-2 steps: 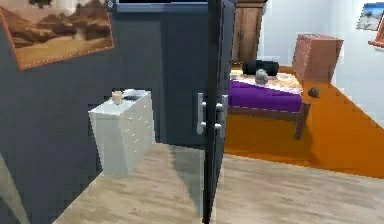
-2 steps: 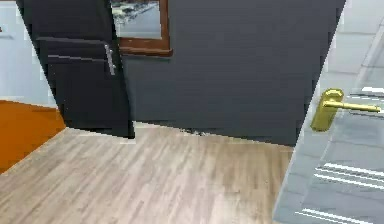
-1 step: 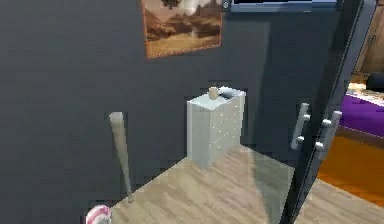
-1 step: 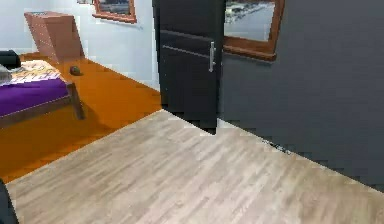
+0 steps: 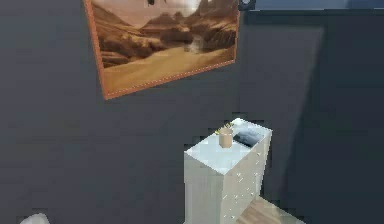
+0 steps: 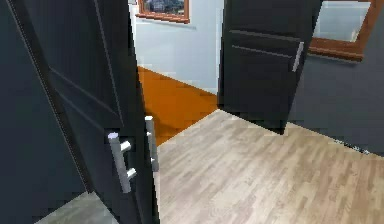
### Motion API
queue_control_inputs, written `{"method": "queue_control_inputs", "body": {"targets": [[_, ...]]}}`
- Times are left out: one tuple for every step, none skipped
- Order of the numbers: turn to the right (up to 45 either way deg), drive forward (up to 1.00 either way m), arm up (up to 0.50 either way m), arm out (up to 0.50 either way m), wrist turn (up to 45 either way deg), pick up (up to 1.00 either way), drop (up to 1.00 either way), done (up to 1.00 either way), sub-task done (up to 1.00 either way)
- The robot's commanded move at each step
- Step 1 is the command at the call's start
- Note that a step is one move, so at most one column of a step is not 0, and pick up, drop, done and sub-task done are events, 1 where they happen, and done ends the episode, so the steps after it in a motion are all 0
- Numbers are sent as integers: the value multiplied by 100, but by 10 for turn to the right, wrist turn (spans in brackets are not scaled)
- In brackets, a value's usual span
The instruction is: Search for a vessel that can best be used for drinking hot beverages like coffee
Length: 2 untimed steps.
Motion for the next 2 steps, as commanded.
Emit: {"method": "queue_control_inputs", "body": {"targets": [[90,0,0,0,0,0,0,0,0],[0,0,0,0,0,0,0,100,0]]}}
